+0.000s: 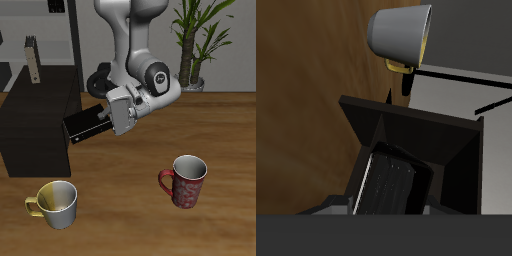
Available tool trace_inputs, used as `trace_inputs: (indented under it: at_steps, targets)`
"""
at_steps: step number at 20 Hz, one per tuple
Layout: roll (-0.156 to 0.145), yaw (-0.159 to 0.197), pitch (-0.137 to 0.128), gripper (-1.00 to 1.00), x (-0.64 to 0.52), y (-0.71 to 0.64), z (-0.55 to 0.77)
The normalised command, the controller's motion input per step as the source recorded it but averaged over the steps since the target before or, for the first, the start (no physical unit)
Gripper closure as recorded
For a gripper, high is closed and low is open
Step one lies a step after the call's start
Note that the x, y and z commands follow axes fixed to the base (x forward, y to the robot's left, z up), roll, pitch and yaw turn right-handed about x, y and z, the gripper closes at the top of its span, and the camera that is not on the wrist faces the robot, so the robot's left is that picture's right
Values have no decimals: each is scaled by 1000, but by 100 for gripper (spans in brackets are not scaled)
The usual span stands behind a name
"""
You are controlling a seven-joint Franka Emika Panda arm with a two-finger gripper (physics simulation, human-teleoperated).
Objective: Yellow book upright top shelf and black book top region shelf and red mug top shelf
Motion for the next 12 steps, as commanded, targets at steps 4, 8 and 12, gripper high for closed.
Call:
trace_inputs:
  at_steps: [4, 8, 12]
  targets:
    - [-42, -10, 19, 100, 50, -298, -14]
    - [-25, -5, 22, 100, 132, -182, -107]
    - [-5, 2, 53, 100, 119, -210, -199]
